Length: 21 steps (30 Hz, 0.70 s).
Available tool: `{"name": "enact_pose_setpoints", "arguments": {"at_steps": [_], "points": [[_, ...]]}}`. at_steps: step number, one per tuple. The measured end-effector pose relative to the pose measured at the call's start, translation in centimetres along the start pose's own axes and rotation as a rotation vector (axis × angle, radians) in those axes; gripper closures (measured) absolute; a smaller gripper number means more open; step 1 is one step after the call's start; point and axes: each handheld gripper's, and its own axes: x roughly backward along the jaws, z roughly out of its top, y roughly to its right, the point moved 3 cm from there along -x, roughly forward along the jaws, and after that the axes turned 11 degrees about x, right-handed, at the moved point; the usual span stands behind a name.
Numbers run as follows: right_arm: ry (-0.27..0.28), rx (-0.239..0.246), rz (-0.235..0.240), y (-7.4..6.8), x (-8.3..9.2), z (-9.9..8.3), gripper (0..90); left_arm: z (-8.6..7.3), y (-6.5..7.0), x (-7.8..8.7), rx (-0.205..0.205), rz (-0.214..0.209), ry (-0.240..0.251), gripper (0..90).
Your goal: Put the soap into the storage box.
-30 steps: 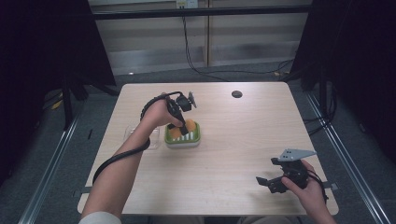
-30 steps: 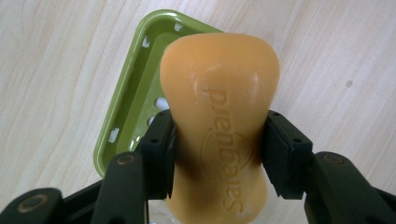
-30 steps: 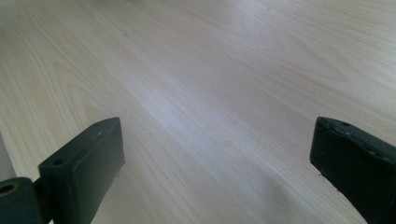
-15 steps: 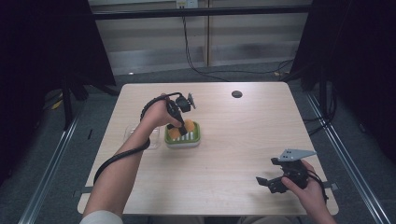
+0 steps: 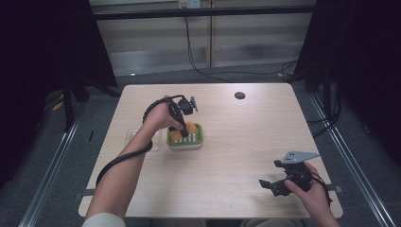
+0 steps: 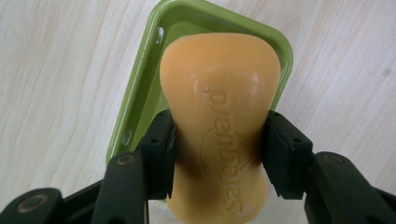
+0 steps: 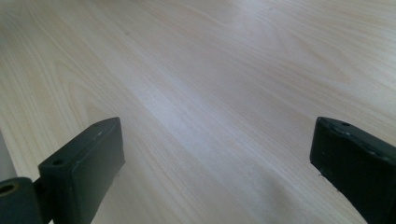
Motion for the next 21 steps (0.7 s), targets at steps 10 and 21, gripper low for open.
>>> {"name": "enact_pose_setpoints", "arguments": {"at_steps": [10, 21], "points": [[-0.002, 0.001, -0.003, 0.04, 0.07, -0.01, 2.8, 0.20, -0.17, -0.43, -0.002, -0.005, 0.005, 50.0], [-0.002, 0.000, -0.002, 0.05, 0.04, -0.03, 2.8, 0.61, -0.25, -0.68, -0.018, -0.011, 0.001, 50.0]]}}
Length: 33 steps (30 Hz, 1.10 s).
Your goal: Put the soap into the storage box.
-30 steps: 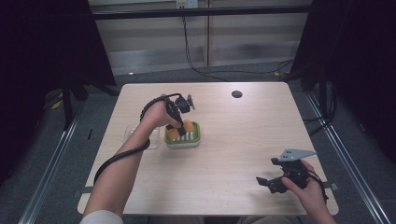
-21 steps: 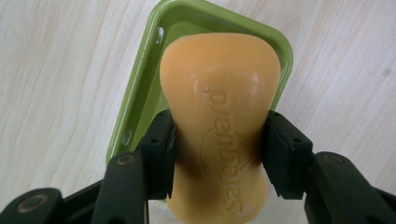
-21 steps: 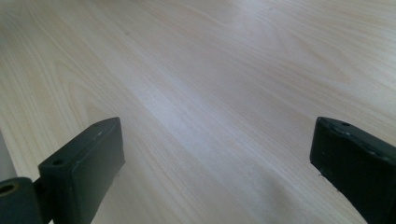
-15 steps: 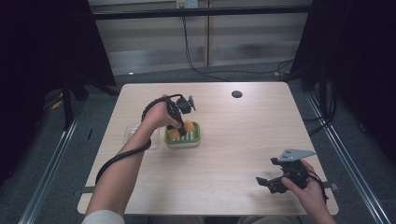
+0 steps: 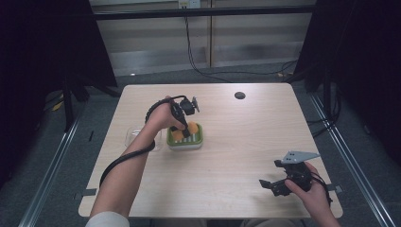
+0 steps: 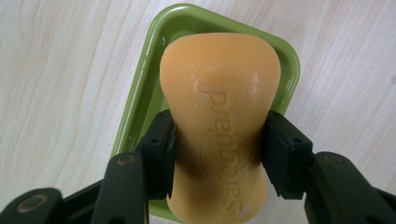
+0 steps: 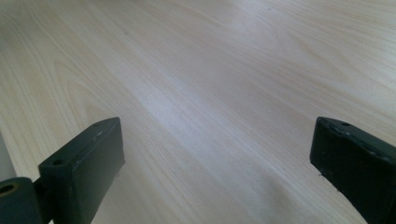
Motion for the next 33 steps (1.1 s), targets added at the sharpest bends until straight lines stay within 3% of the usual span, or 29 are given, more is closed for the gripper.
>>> {"name": "enact_pose_setpoints", "arguments": {"at_steps": [13, 21, 23, 27, 33], "points": [[0.000, 0.001, 0.003, -0.1, -0.1, 0.0, 2.8, -0.1, -0.2, -0.5, 0.012, -0.014, 0.002, 50.0], [-0.005, 0.005, 0.006, -0.2, -0.2, 0.0, 2.8, -0.1, -0.2, -0.8, 0.014, 0.003, 0.010, 50.0], [-0.004, 0.004, 0.006, -0.1, -0.2, 0.0, 2.8, -0.1, -0.3, -0.7, 0.008, -0.018, -0.008, 50.0], [-0.003, 0.005, 0.005, -0.1, -0.2, 0.0, 2.8, -0.2, -0.2, -0.9, 0.006, 0.008, 0.006, 50.0], [-0.006, 0.006, 0.005, -0.2, -0.3, 0.0, 2.8, -0.3, -0.3, -1.4, 0.006, 0.000, 0.008, 49.9]]}}
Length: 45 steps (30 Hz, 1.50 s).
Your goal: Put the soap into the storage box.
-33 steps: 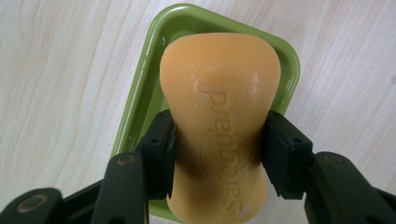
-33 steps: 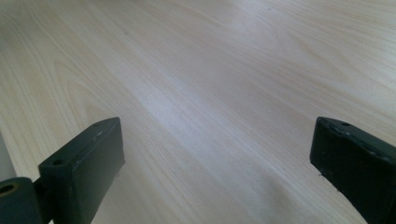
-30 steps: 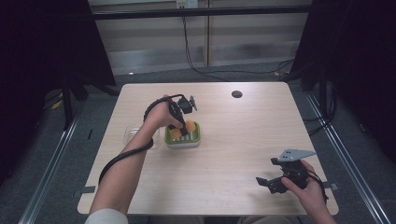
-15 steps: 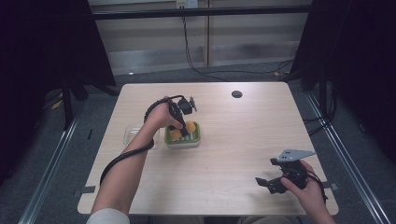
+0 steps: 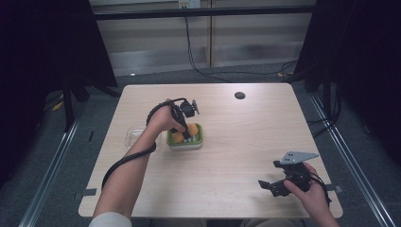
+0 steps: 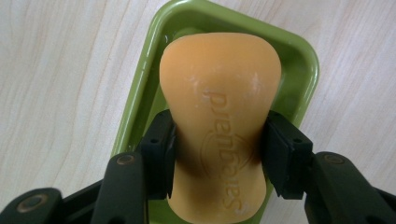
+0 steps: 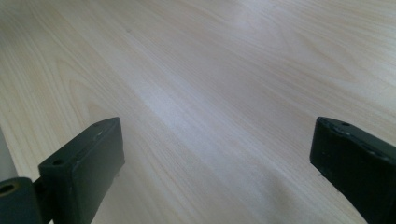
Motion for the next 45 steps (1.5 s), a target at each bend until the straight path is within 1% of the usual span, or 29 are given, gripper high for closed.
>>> {"name": "enact_pose_setpoints", "arguments": {"at_steps": [6, 8, 9, 10, 11, 13, 14, 15, 16, 17, 19, 21, 22, 25, 29, 32, 34, 35, 36, 37, 38, 39, 40, 41, 43, 45], "points": [[-0.001, -0.004, -0.001, 0.1, 0.0, -0.1, 2.8, 0.0, -0.1, -0.2, -0.004, -0.006, -0.004, 49.9], [-0.001, 0.000, -0.001, 0.1, -0.1, -0.1, 2.8, 0.0, -0.1, -0.4, 0.005, 0.001, 0.009, 49.9], [-0.003, -0.003, 0.000, 0.0, 0.0, -0.1, 2.8, 0.0, -0.1, -0.4, 0.008, -0.002, 0.007, 49.9], [-0.003, -0.002, 0.001, 0.0, -0.1, -0.1, 2.8, 0.0, -0.2, -0.3, 0.006, -0.027, -0.015, 49.9], [-0.003, -0.002, 0.001, 0.0, -0.1, -0.1, 2.8, -0.1, -0.2, -0.4, 0.012, -0.013, -0.006, 49.9], [-0.004, -0.002, 0.003, 0.0, -0.1, -0.1, 2.8, -0.1, -0.3, -0.5, 0.014, -0.013, -0.009, 49.9], [-0.005, -0.001, 0.003, 0.0, -0.1, -0.1, 2.8, -0.1, -0.5, -0.5, 0.002, -0.012, -0.017, 49.9], [-0.005, -0.002, -0.001, 0.1, -0.1, -0.1, 2.8, -0.1, -0.4, -0.6, 0.010, -0.013, -0.015, 49.9], [-0.003, -0.004, -0.002, 0.1, -0.1, -0.1, 2.8, -0.1, -0.3, -0.7, 0.034, -0.017, 0.005, 49.9], [-0.002, -0.004, -0.001, 0.1, -0.1, -0.1, 2.8, -0.1, -0.4, -0.7, 0.026, -0.013, -0.002, 49.9], [-0.004, -0.005, 0.000, 0.1, -0.1, -0.1, 2.8, -0.2, -0.5, -0.7, 0.031, -0.015, 0.003, 49.8], [-0.006, -0.002, 0.004, 0.1, -0.1, -0.1, 2.8, -0.2, -0.5, -0.8, 0.025, -0.019, -0.007, 49.8], [-0.006, -0.004, 0.000, 0.1, -0.1, -0.1, 2.8, -0.2, -0.4, -0.9, 0.042, -0.020, 0.007, 49.8], [-0.007, -0.004, 0.003, 0.0, -0.1, -0.1, 2.8, -0.2, -0.5, -0.9, 0.043, -0.012, 0.009, 49.8], [-0.011, -0.004, 0.000, 0.0, -0.2, -0.2, 2.8, -0.2, -0.5, -0.9, 0.043, -0.018, 0.007, 49.7], [-0.011, -0.004, 0.000, 0.0, -0.2, -0.1, 2.8, -0.2, -0.6, -1.0, 0.043, -0.012, 0.009, 49.6], [-0.011, -0.003, 0.000, 0.0, -0.2, -0.1, 2.8, -0.2, -0.6, -1.0, 0.054, -0.016, 0.010, 49.5], [-0.012, -0.003, -0.001, 0.0, -0.2, -0.2, 2.8, -0.2, -0.6, -1.0, 0.043, -0.017, -0.002, 49.5], [-0.011, 0.001, 0.001, 0.0, -0.2, -0.2, 2.8, -0.1, -0.5, -1.2, 0.054, -0.013, 0.016, 49.5], [-0.012, 0.001, 0.002, 0.0, -0.3, -0.2, 2.8, -0.2, -0.6, -1.3, 0.046, -0.009, 0.012, 49.5], [-0.011, 0.001, 0.003, 0.0, -0.3, -0.2, 2.8, -0.2, -0.5, -1.4, 0.065, -0.012, 0.022, 49.5], [-0.009, 0.001, 0.003, 0.0, -0.3, -0.2, 2.8, -0.1, -0.5, -1.4, 0.066, -0.014, 0.019, 49.4], [-0.010, 0.000, 0.002, 0.0, -0.2, -0.1, 2.8, -0.1, -0.6, -1.3, 0.059, -0.034, 0.002, 49.4], [-0.011, -0.002, 0.001, 0.0, -0.2, -0.1, 2.8, -0.1, -0.6, -1.4, 0.062, -0.018, 0.015, 49.4], [-0.012, -0.002, 0.001, 0.0, -0.2, -0.2, 2.8, -0.1, -0.6, -1.4, 0.070, -0.020, 0.016, 49.3], [-0.012, -0.004, -0.001, 0.0, -0.2, -0.2, 2.8, -0.1, -0.6, -1.4, 0.061, -0.020, 0.013, 49.1]]}}
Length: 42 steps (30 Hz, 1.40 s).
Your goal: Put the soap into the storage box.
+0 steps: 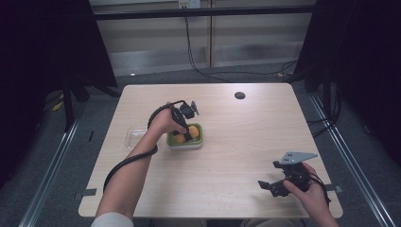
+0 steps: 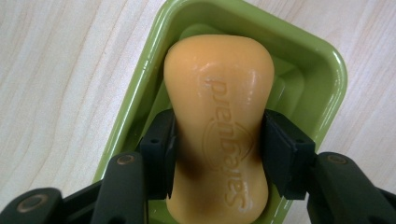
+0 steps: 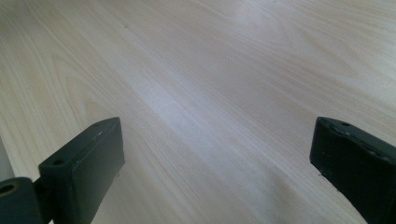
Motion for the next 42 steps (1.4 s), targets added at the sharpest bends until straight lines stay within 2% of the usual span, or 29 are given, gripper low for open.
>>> {"name": "enact_pose_setpoints", "arguments": {"at_steps": [4, 5, 7, 8, 10, 11, 12, 13, 16, 19, 22, 24, 28, 29, 31, 32, 35, 37, 40, 41, 42], "points": [[0.002, 0.005, 0.003, 0.0, -0.1, 0.1, 2.8, -0.1, 0.0, 0.3, 0.029, -0.014, 0.020, 48.3], [0.001, 0.002, 0.003, 0.0, -0.1, 0.1, 2.8, -0.1, -0.1, 0.7, 0.022, -0.016, 0.023, 48.0], [0.000, 0.001, 0.007, 0.0, -0.1, 0.1, 2.8, -0.1, -0.1, 1.3, 0.055, -0.043, 0.048, 47.6], [0.001, 0.003, 0.006, 0.0, -0.2, 0.2, 2.8, -0.1, 0.0, 1.4, 0.060, -0.041, 0.072, 46.5], [-0.002, 0.004, 0.008, -0.1, -0.3, 0.3, 2.8, -0.2, 0.2, 1.8, 0.059, -0.042, 0.074, 44.9], [-0.002, 0.005, 0.011, -0.1, -0.3, 0.3, 2.8, -0.3, 0.3, 2.0, 0.072, -0.039, 0.082, 44.1], [-0.001, 0.007, 0.009, -0.1, -0.4, 0.3, 2.8, -0.4, 0.2, 2.2, 0.062, -0.036, 0.079, 43.0], [-0.002, 0.008, 0.012, -0.1, -0.4, 0.3, 2.8, -0.6, 0.3, 2.4, 0.087, -0.047, 0.098, 42.4], [0.001, 0.007, 0.013, -0.2, -0.4, 0.4, 2.8, -0.9, 0.5, 2.7, 0.081, -0.046, 0.110, 41.1], [-0.002, 0.008, 0.013, -0.2, -0.4, 0.4, 2.8, -1.4, 1.1, 3.0, 0.098, -0.057, 0.115, 36.3], [-0.003, 0.002, 0.011, -0.3, -0.3, 0.4, 2.8, -1.8, 1.5, 3.4, 0.096, -0.062, 0.145, 33.3], [0.001, 0.005, 0.010, -0.3, -0.3, 0.5, 2.8, -2.1, 1.7, 3.6, 0.073, -0.067, 0.152, 32.9], [-0.001, 0.009, 0.015, -0.3, -0.5, 0.5, 2.8, -2.7, 2.3, 3.9, 0.068, -0.077, 0.163, 28.7], [-0.003, 0.011, 0.014, -0.4, -0.6, 0.6, 2.8, -2.8, 2.5, 4.0, 0.077, -0.080, 0.165, 27.7], [-0.003, 0.019, 0.019, -0.4, -0.7, 0.6, 2.8, -3.1, 2.6, 4.2, 0.061, -0.084, 0.167, 27.2], [-0.007, 0.018, 0.019, -0.5, -0.7, 0.6, 2.8, -3.2, 2.9, 4.2, 0.072, -0.089, 0.179, 26.7], [-0.008, 0.019, 0.019, -0.5, -0.8, 0.7, 2.8, -3.6, 3.3, 4.2, 0.066, -0.091, 0.199, 24.7], [-0.008, 0.020, 0.022, -0.5, -0.9, 0.7, 2.8, -3.9, 3.7, 4.1, 0.070, -0.105, 0.205, 24.0], [-0.009, 0.019, 0.022, -0.5, -0.9, 0.7, 2.8, -4.3, 3.9, 3.9, 0.057, -0.105, 0.203, 22.4], [-0.009, 0.020, 0.022, -0.5, -0.9, 0.7, 2.8, -4.4, 4.2, 3.7, 0.072, -0.114, 0.219, 22.4], [-0.009, 0.020, 0.023, -0.5, -0.9, 0.7, 2.8, -4.6, 4.2, 3.7, 0.055, -0.116, 0.202, 22.0]]}}
